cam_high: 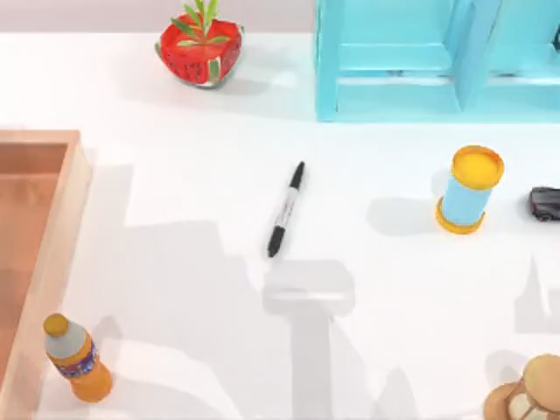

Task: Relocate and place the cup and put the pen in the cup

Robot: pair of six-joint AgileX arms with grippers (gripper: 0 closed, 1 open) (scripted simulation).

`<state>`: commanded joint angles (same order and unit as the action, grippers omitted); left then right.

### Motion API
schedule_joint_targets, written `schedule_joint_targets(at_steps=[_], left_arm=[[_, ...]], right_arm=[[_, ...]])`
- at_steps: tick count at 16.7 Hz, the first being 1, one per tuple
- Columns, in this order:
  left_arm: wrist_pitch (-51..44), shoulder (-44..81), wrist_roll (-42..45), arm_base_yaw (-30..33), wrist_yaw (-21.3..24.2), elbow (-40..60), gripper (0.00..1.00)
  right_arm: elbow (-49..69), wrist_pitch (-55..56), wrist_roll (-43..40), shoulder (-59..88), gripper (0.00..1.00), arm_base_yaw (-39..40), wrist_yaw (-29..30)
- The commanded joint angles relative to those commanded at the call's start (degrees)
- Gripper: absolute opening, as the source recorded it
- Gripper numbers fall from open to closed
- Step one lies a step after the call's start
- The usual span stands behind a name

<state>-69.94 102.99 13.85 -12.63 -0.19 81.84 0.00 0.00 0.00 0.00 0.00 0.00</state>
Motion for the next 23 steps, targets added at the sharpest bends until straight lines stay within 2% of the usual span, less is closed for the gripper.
schedule_joint_targets(at_steps=[6,12,23], left_arm=[[15.97,2.99,0.23,-0.29,0.01,-11.46,1.00],[17.92,3.95,0.33,-0.42,0.02,-13.23,1.00],[17.92,3.95,0.33,-0.42,0.02,-13.23,0.17]], right_arm=[[0.00,0.00,0.00,0.00,1.00,0.00,0.00],[0.00,0.00,0.00,0.00,1.00,0.00,0.00],[0.00,0.00,0.00,0.00,1.00,0.00,0.00]])
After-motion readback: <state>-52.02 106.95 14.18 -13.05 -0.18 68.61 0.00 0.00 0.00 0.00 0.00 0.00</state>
